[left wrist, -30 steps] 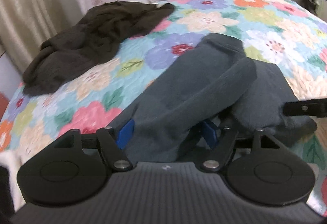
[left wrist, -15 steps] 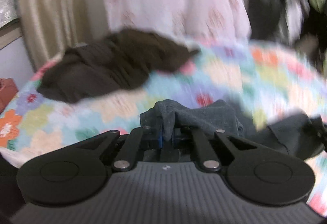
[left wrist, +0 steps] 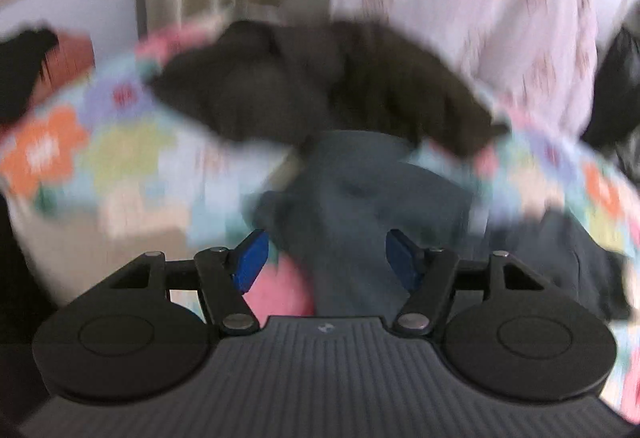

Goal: Fold clothes

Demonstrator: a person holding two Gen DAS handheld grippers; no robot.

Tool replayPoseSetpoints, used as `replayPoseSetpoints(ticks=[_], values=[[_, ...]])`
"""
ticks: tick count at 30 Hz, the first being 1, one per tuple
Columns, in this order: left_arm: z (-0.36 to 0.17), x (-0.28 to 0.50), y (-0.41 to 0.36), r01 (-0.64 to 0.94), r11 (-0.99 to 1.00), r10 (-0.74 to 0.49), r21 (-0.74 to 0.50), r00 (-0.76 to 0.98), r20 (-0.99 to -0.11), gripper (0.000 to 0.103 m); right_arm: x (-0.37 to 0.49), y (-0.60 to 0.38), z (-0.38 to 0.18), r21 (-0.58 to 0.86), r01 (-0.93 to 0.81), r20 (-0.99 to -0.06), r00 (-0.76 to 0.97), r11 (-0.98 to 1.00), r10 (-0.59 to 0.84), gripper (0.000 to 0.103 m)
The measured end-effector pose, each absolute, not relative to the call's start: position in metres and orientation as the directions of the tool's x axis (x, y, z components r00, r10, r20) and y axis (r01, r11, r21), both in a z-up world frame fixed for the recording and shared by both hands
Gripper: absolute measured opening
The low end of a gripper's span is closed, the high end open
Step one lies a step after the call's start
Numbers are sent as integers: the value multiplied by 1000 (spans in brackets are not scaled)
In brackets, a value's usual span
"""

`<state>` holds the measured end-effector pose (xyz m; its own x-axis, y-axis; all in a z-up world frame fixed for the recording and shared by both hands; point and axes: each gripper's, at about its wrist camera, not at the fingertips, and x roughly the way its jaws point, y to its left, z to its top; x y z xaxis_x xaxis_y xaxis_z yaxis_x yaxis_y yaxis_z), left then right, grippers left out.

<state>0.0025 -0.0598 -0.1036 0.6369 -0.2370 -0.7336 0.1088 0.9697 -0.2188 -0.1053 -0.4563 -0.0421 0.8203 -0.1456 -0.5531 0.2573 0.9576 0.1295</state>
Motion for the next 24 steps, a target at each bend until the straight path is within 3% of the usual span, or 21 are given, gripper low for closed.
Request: replayPoseSetpoints(ticks=[4, 9, 11, 15, 17, 19, 20, 21, 24], values=[[-140, -37, -52, 185, 938, -347, -293, 519, -781, 65, -140, -434, -91, 242, 197, -623, 782, 950, -3, 50], [-140, -84, -62, 313, 881, -469, -355, 481, -740, 66, -168, -398, -135, 409, 107, -642, 739, 906, 203, 50], [-141, -100, -66, 345, 878, -472, -333, 502, -725, 73, -171, -383, -146, 439, 68, -639, 724, 896, 258, 52], [-156, -105, -78, 384, 868, -470, -316, 429, -771, 74, -163, -360, -157, 481, 29, -650, 683, 876, 334, 54], [-167, -101, -80, 374, 870, -464, -321, 399, -791, 74, -160, -350, -157, 505, 4, -638, 675, 863, 370, 61], [-176, -99, -80, 364, 870, -467, -333, 389, -794, 62, -157, -342, -158, 515, -16, -637, 662, 857, 395, 62], [-177, -98, -80, 357, 879, -450, -317, 397, -800, 29, -157, -337, -158, 504, -29, -645, 653, 863, 398, 62], [-176, -97, -77, 350, 880, -449, -320, 399, -800, 16, -158, -333, -157, 492, -43, -652, 644, 870, 401, 62], [-162, -88, -54, 296, 834, -550, -465, 406, -729, 11, -160, -323, -151, 437, -75, -671, 637, 896, 380, 63]])
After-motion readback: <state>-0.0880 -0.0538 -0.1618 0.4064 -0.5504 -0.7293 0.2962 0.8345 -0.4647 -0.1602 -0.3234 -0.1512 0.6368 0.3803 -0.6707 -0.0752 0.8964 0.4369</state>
